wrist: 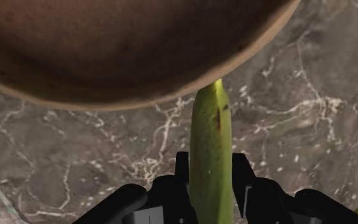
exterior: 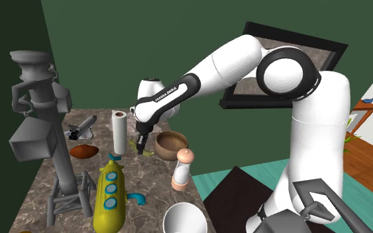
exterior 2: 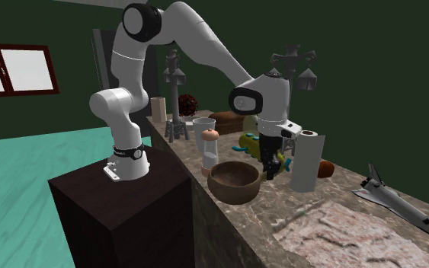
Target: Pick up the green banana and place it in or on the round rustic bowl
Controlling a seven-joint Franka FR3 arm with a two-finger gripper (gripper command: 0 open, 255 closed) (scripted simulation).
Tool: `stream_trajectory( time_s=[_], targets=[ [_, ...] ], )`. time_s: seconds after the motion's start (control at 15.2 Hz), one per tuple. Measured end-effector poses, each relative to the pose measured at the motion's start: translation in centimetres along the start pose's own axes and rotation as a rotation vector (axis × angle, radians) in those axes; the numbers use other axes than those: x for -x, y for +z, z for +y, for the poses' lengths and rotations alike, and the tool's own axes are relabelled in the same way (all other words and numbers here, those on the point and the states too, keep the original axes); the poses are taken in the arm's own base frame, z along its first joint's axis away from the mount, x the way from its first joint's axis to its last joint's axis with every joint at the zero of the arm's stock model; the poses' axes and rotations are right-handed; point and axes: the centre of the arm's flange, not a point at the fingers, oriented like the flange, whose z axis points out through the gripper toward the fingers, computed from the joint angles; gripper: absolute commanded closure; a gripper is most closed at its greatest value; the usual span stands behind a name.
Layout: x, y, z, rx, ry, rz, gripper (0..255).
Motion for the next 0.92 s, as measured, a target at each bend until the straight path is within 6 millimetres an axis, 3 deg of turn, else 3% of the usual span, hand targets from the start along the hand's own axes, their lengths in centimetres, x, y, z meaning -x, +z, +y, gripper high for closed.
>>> stream_trajectory(
  time_s=[0.92],
  targets=[
    [-0.4, -7.3, -0.6, 0.0, 0.0, 0.0, 255]
  ],
)
